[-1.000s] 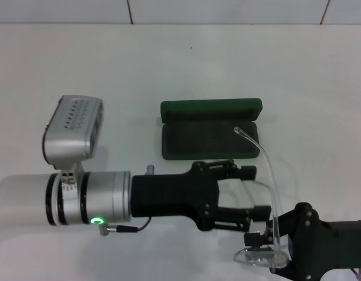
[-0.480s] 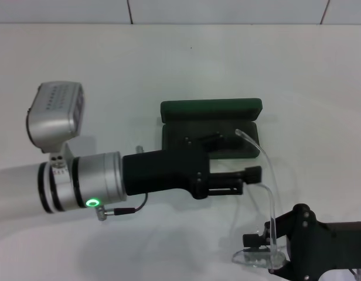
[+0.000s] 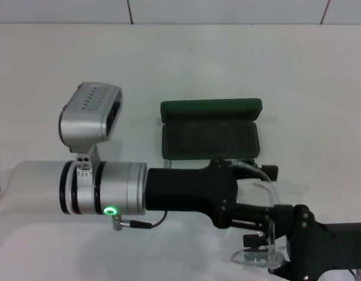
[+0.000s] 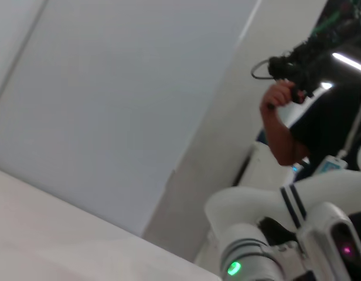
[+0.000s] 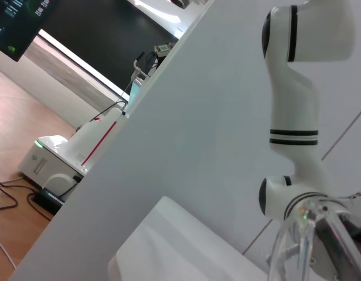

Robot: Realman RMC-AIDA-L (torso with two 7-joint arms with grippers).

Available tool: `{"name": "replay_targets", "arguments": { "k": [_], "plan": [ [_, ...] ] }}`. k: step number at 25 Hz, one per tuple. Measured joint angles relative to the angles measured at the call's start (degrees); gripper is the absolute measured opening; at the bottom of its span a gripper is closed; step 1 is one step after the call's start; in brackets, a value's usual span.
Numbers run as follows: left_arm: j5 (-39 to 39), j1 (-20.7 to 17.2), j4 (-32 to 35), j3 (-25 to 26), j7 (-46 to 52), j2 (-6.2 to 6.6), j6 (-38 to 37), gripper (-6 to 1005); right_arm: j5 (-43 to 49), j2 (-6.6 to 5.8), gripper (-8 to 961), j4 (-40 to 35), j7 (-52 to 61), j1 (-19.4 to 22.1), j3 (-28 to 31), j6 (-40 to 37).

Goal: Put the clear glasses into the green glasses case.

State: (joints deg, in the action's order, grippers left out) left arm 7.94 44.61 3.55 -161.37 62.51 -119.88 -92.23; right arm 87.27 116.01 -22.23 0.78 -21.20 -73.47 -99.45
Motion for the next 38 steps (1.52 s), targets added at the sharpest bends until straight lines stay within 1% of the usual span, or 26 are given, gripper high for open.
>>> {"name": "replay_targets", "arguments": {
  "k": [32, 38],
  "plan": [
    [-5.95, 0.32, 0.58, 0.01, 0.65, 0.20, -0.11, 842, 0.01, -0.09, 171, -0.01, 0.05, 0.28, -0.08, 0.15],
    [-5.41, 0.12, 0.37, 0.61, 0.66, 0.37, -0.54, 841, -0.01, -0.09, 172, -0.01, 0.08, 0.28, -0.08, -0.21]
  ]
}}
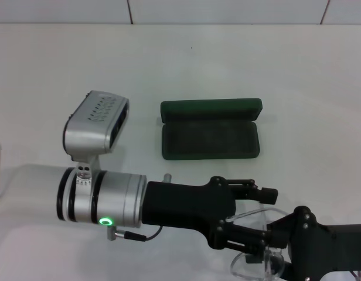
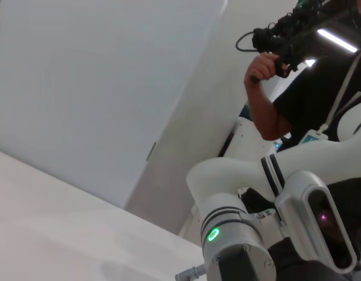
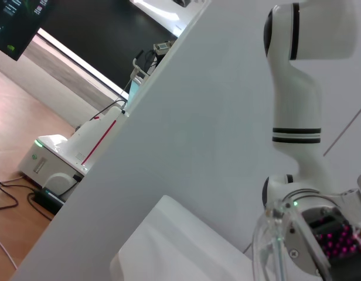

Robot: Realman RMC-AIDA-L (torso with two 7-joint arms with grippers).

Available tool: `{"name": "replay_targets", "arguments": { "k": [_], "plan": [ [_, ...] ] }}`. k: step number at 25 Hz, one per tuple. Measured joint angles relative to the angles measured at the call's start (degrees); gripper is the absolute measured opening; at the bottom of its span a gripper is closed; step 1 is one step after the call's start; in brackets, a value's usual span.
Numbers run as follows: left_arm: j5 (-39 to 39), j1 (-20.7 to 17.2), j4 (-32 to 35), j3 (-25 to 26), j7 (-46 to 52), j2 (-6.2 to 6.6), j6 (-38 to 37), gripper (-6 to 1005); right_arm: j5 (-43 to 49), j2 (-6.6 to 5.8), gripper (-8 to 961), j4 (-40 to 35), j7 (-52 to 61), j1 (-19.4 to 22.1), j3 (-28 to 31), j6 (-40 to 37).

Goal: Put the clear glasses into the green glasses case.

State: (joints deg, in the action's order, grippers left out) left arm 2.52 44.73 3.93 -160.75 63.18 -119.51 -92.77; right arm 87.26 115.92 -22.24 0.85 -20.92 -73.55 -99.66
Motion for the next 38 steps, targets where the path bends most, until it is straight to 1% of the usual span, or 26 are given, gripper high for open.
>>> {"name": "replay_targets", "arguments": {
  "k": [8, 11, 15, 17, 24, 29, 33, 36, 38],
  "plan": [
    [0.20, 0.22, -0.56, 0.09, 0.02, 0.41, -2.25, 842, -0.11, 0.03, 174, 0.00, 0.02, 0.00, 0.00, -0.28],
    [0.44, 0.23, -0.60, 0.09, 0.07, 0.80, -2.65, 841, -0.28, 0.07, 175, 0.00, 0.05, 0.00, -0.01, -0.28],
    [1.83, -0.16, -0.79, 0.14, 0.10, 1.29, -3.03, 841, -0.33, 0.09, 176, 0.01, 0.09, 0.00, -0.01, -0.28],
    [4.44, -0.76, -3.10, 0.18, 0.11, 1.56, -4.71, 841, -0.34, 0.09, 177, 0.28, 0.11, -0.03, -0.01, -0.28],
    [7.50, -1.07, -8.64, 0.18, -0.04, 1.17, -6.04, 841, -0.34, 0.09, 179, 0.80, 0.12, -0.24, -0.01, -0.27],
    [10.50, -1.57, -12.56, 0.09, -0.21, 0.42, -5.76, 842, -0.34, 0.09, 180, 0.80, 0.12, -0.25, -0.01, -0.27],
    [11.37, -1.67, -13.93, -0.23, -0.69, 0.38, -5.66, 842, -0.34, 0.07, 181, 0.80, 0.12, -0.19, -0.01, -0.30],
    [11.73, -1.67, -14.09, -0.14, -0.71, 0.68, -5.63, 842, -0.34, 0.02, 182, 0.80, 0.12, -0.18, -0.01, -0.33],
    [12.91, -1.68, -14.11, -0.09, -0.73, 0.55, -5.61, 842, -0.34, 0.01, 182, 0.79, 0.12, -0.18, -0.01, -0.35]
  ]
}}
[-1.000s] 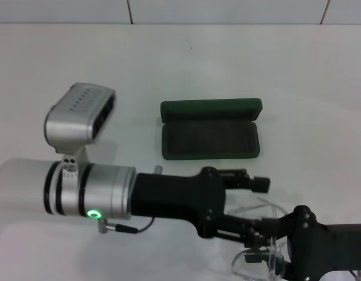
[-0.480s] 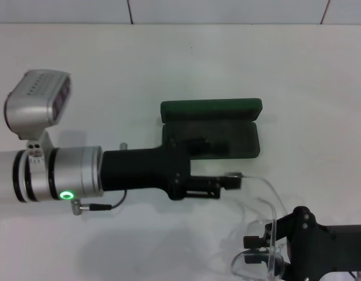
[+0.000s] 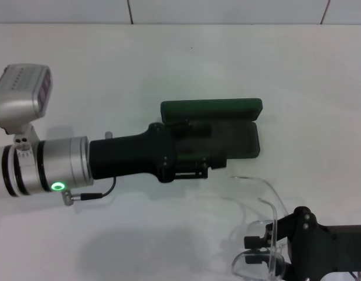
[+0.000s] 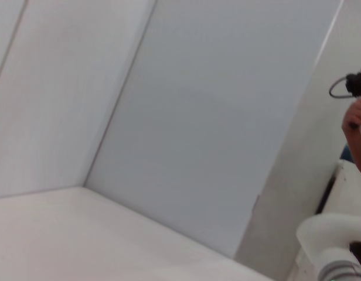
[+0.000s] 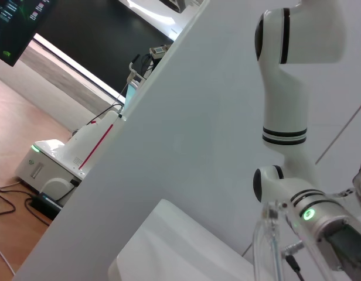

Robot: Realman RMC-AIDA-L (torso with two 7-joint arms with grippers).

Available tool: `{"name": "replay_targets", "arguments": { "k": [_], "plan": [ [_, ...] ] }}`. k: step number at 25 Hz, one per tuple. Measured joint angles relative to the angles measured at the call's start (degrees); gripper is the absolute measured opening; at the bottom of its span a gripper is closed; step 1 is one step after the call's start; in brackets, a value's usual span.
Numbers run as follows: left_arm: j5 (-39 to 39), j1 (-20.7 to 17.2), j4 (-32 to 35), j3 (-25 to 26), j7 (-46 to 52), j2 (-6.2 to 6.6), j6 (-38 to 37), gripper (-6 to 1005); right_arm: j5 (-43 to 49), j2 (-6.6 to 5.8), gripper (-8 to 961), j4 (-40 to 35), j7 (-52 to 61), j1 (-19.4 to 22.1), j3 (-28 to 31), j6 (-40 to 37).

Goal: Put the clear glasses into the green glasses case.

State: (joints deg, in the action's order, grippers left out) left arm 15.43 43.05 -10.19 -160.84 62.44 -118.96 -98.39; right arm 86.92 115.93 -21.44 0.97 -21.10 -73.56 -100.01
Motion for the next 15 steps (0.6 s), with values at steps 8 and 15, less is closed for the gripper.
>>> {"name": "replay_targets", "arguments": {
  "k": [8, 15],
  "plan": [
    [-0.66, 3.10, 5.34, -2.04, -0.75, -0.56, -0.12, 841, 0.32, -0.01, 184, -0.01, 0.00, -0.25, 0.00, 0.13],
    [-5.10, 5.56, 8.46, -2.20, -1.02, -0.70, -0.10, 841, 0.45, -0.01, 186, -0.01, -0.01, -0.25, 0.00, 0.50]
  ]
}}
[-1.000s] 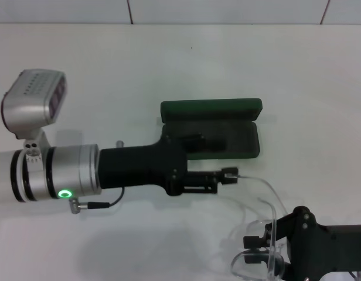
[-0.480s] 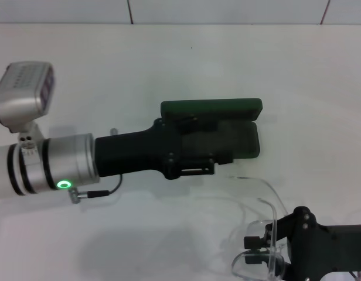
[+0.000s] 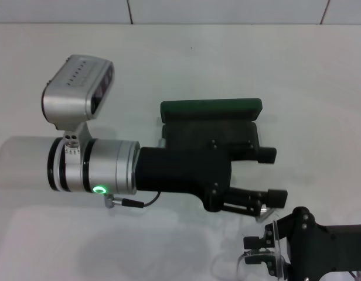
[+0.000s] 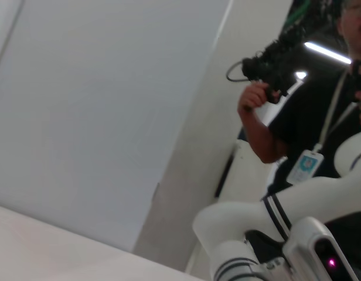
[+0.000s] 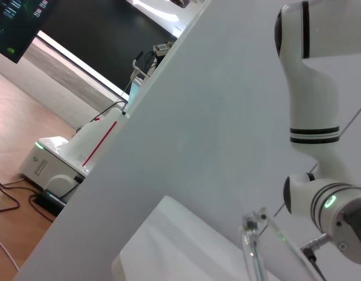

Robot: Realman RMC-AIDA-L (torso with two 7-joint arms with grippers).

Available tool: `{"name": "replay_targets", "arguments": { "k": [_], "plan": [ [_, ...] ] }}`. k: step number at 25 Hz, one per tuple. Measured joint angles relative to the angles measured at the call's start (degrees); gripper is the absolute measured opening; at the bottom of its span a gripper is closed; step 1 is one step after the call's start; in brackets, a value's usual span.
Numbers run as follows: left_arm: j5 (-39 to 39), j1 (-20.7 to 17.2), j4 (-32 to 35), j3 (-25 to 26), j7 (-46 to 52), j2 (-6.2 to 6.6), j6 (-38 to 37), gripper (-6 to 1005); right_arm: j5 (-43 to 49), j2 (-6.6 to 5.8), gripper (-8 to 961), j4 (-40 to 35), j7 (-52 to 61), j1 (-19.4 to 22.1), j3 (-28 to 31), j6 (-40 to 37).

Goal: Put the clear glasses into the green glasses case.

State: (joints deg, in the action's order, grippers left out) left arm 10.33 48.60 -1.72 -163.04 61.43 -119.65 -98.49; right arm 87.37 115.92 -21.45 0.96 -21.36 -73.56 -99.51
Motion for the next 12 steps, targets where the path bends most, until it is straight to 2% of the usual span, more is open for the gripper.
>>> {"name": "replay_targets", "arguments": {
  "k": [12],
  "plan": [
    [-3.00, -0.33, 0.43, 0.00, -0.30, 0.00, 0.15, 841, 0.00, -0.32, 189, -0.48, 3.41, -0.11, 0.16, -1.04]
  ]
}}
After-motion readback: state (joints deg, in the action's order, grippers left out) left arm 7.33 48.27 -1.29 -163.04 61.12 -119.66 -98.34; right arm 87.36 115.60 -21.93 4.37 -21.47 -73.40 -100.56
